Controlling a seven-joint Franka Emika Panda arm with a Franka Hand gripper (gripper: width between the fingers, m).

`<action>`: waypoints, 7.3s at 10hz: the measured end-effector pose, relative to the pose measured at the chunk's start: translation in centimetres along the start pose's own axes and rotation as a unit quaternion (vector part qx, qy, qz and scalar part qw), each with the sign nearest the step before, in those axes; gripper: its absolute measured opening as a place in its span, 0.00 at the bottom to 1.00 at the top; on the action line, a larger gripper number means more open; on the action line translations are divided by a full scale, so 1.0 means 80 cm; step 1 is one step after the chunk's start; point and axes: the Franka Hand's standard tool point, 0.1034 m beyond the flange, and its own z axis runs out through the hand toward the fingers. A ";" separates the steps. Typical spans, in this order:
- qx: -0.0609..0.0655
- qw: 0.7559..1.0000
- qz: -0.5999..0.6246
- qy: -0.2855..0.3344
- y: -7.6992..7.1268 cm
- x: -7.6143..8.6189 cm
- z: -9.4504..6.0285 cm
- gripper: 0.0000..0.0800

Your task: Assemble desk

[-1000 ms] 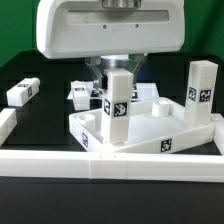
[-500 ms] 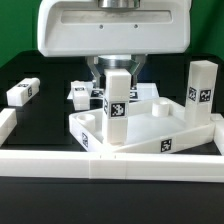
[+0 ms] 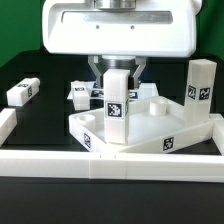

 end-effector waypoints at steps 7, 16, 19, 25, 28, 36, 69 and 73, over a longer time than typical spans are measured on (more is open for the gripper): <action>0.007 0.974 0.225 -0.003 -0.009 -0.002 0.001 0.37; 0.002 0.999 -0.051 0.000 -0.009 -0.002 0.001 0.81; 0.001 0.982 -0.189 -0.001 -0.008 -0.002 0.003 0.81; -0.005 0.933 -0.360 -0.003 -0.004 -0.001 0.005 0.81; -0.010 0.903 -0.429 -0.009 -0.008 0.001 0.001 0.81; -0.011 0.896 -0.443 -0.009 -0.009 0.001 0.001 0.36; -0.004 0.929 -0.369 -0.005 -0.031 -0.006 0.005 0.81; -0.005 0.900 -0.437 -0.006 -0.027 -0.004 0.005 0.65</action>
Offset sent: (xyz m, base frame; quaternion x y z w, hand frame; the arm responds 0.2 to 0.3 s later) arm 0.0007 -0.0043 -0.0017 -0.0261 -0.0116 0.2352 0.9715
